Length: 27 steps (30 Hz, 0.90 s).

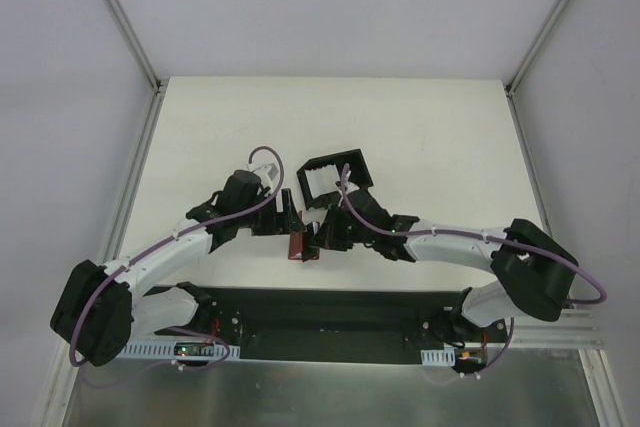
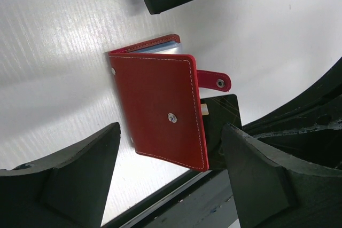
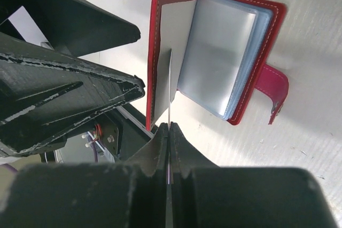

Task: Put the credit cards into the card holder
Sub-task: Turn over the card slot in the card holder.

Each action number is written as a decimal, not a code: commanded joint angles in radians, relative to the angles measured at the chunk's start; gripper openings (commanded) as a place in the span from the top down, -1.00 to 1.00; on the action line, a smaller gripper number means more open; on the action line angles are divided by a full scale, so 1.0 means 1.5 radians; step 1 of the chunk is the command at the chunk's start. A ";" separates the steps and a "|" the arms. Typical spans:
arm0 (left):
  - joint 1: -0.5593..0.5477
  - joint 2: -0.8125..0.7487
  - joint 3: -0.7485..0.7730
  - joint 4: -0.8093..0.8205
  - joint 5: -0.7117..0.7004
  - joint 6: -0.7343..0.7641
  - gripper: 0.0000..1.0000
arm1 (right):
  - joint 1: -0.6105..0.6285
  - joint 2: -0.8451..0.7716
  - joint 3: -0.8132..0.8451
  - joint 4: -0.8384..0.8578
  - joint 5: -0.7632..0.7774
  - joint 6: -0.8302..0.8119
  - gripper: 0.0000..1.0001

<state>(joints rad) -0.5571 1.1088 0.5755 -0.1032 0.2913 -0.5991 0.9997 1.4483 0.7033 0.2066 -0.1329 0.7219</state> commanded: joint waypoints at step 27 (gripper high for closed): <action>-0.005 -0.036 -0.032 -0.066 -0.064 0.005 1.00 | 0.001 -0.016 0.031 -0.047 0.065 -0.027 0.99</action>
<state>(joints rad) -0.5571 1.0580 0.5518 -0.1379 0.2394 -0.6132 1.0050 1.4925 0.7197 0.1921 -0.1089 0.7120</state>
